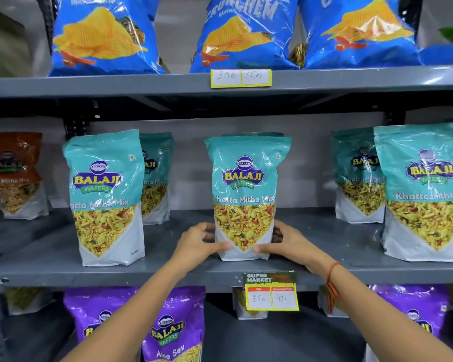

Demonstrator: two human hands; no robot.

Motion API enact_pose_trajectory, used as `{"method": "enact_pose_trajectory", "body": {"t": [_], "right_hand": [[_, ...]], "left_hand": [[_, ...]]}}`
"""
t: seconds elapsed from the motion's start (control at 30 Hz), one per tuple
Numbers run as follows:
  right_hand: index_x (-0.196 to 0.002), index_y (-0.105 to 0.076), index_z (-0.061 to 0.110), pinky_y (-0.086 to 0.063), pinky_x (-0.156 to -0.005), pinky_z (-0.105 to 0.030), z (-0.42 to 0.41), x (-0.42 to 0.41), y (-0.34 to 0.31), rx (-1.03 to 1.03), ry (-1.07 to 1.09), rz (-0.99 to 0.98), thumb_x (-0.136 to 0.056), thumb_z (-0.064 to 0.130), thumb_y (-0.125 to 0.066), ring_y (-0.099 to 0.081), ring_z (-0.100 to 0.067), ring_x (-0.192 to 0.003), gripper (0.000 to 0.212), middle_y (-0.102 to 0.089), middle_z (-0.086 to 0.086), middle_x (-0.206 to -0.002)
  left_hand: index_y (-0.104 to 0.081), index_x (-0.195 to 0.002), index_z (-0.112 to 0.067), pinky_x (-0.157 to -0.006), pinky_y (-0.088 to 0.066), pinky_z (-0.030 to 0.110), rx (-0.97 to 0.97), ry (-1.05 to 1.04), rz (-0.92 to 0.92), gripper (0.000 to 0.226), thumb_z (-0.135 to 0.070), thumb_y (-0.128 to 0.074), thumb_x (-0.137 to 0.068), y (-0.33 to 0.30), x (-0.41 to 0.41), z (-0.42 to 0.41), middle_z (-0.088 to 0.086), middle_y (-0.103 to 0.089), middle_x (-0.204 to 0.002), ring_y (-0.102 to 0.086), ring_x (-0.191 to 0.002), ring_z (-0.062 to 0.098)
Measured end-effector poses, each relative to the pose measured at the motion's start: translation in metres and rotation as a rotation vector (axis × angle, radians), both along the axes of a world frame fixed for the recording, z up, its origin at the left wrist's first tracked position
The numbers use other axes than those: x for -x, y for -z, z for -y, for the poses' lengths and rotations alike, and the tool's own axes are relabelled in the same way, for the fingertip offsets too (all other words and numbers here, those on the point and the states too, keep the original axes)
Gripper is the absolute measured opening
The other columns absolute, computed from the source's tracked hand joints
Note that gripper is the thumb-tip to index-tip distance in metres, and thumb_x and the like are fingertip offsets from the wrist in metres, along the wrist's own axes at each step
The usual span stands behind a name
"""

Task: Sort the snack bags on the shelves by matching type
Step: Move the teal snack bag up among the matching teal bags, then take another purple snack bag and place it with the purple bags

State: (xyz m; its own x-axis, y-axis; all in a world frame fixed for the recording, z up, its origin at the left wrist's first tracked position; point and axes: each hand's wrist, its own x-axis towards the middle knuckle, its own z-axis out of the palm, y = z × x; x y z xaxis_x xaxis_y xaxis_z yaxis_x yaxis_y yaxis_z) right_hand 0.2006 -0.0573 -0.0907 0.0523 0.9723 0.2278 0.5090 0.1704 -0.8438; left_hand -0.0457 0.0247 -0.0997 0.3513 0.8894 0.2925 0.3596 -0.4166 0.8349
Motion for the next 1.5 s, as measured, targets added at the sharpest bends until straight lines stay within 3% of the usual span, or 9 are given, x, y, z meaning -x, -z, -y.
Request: {"method": "enact_pose_trajectory", "body": {"t": [0.5, 0.63, 0.77, 0.97, 1.07, 1.23, 1.37, 1.43, 1.5], "right_hand": [[-0.126, -0.056, 0.033, -0.05, -0.104, -0.037, 0.008, -0.039, 0.002, 0.002, 0.045, -0.02, -0.057, 0.041, -0.091, -0.065, -0.008, -0.112, 0.077, -0.07, 0.009, -0.122], [-0.142, -0.035, 0.028, -0.046, -0.106, -0.033, 0.018, -0.028, 0.002, -0.079, 0.112, -0.108, -0.058, 0.04, -0.091, -0.056, -0.01, -0.125, 0.101, -0.055, 0.004, -0.142], [-0.154, -0.018, 0.028, -0.033, -0.118, -0.046, 0.035, -0.005, -0.004, -0.297, 0.325, -0.16, -0.047, 0.065, -0.085, -0.034, -0.018, -0.144, 0.132, -0.028, 0.002, -0.161], [-0.141, -0.043, 0.024, -0.041, -0.11, -0.042, 0.073, 0.058, -0.013, -0.629, 0.421, -0.172, -0.073, 0.049, -0.078, -0.045, -0.012, -0.13, 0.081, -0.046, 0.01, -0.133], [-0.128, -0.055, 0.022, -0.046, -0.099, -0.026, 0.09, 0.107, -0.002, -0.701, 0.357, -0.189, -0.08, 0.032, -0.073, -0.054, -0.012, -0.117, 0.053, -0.052, 0.02, -0.117], [-0.117, -0.062, 0.028, -0.049, -0.083, -0.017, 0.1, 0.172, 0.066, -0.538, 0.082, -0.183, -0.084, 0.025, -0.071, -0.059, -0.001, -0.104, 0.034, -0.061, 0.012, -0.109], [-0.111, -0.068, 0.02, -0.049, -0.079, -0.017, 0.078, 0.187, 0.148, -0.264, 0.002, -0.185, -0.083, 0.02, -0.074, -0.063, -0.009, -0.095, 0.029, -0.066, 0.004, -0.11], [-0.116, -0.065, 0.019, -0.05, -0.08, -0.024, 0.058, 0.184, 0.186, -0.077, 0.009, -0.194, -0.081, 0.02, -0.075, -0.064, -0.016, -0.096, 0.036, -0.065, 0.002, -0.111], [-0.128, -0.058, 0.014, -0.051, -0.085, -0.029, 0.034, 0.176, 0.225, 0.129, 0.026, -0.163, -0.078, 0.018, -0.078, -0.062, -0.02, -0.1, 0.054, -0.06, 0.0, -0.113]], "left_hand": [[-0.062, -0.117, -0.025, -0.094, -0.055, 0.042, 0.006, 0.015, -0.076, 0.076, -0.056, -0.084, -0.051, -0.006, -0.04, 0.011, -0.008, -0.076, -0.104, -0.07, -0.097, 0.007], [-0.061, -0.123, -0.023, -0.096, -0.052, 0.035, -0.07, -0.069, -0.082, 0.072, -0.047, -0.085, -0.06, -0.006, -0.035, 0.024, -0.004, -0.073, -0.113, -0.068, -0.103, 0.011], [-0.056, -0.131, -0.02, -0.098, -0.052, 0.037, -0.09, -0.155, 0.015, 0.08, -0.046, -0.086, -0.061, -0.012, -0.021, 0.041, 0.004, -0.07, -0.12, -0.069, -0.102, 0.015], [-0.061, -0.125, -0.017, -0.089, -0.056, 0.033, -0.169, -0.264, 0.21, 0.063, -0.038, -0.083, -0.07, -0.015, 0.013, 0.081, 0.004, -0.071, -0.111, -0.07, -0.092, 0.015], [-0.067, -0.115, -0.019, -0.083, -0.056, 0.029, -0.199, -0.362, 0.326, 0.048, -0.038, -0.081, -0.072, 0.0, 0.038, 0.093, 0.001, -0.073, -0.097, -0.07, -0.084, 0.01], [-0.072, -0.103, -0.02, -0.074, -0.05, 0.012, -0.184, -0.579, 0.336, 0.029, -0.039, -0.073, -0.081, 0.066, 0.094, 0.106, -0.005, -0.073, -0.086, -0.068, -0.081, -0.002], [-0.072, -0.102, -0.01, -0.066, -0.043, 0.0, -0.017, -0.607, 0.19, 0.023, -0.025, -0.07, -0.086, 0.156, 0.127, 0.108, 0.003, -0.074, -0.089, -0.069, -0.084, 0.014], [-0.072, -0.104, -0.007, -0.074, -0.051, 0.009, 0.106, -0.587, 0.097, 0.023, -0.02, -0.072, -0.085, 0.199, 0.14, 0.105, 0.005, -0.073, -0.089, -0.07, -0.087, 0.019], [-0.07, -0.111, -0.008, -0.086, -0.056, 0.033, 0.266, -0.544, -0.02, 0.034, -0.022, -0.076, -0.081, 0.242, 0.15, 0.096, 0.011, -0.074, -0.098, -0.07, -0.093, 0.022]]}}
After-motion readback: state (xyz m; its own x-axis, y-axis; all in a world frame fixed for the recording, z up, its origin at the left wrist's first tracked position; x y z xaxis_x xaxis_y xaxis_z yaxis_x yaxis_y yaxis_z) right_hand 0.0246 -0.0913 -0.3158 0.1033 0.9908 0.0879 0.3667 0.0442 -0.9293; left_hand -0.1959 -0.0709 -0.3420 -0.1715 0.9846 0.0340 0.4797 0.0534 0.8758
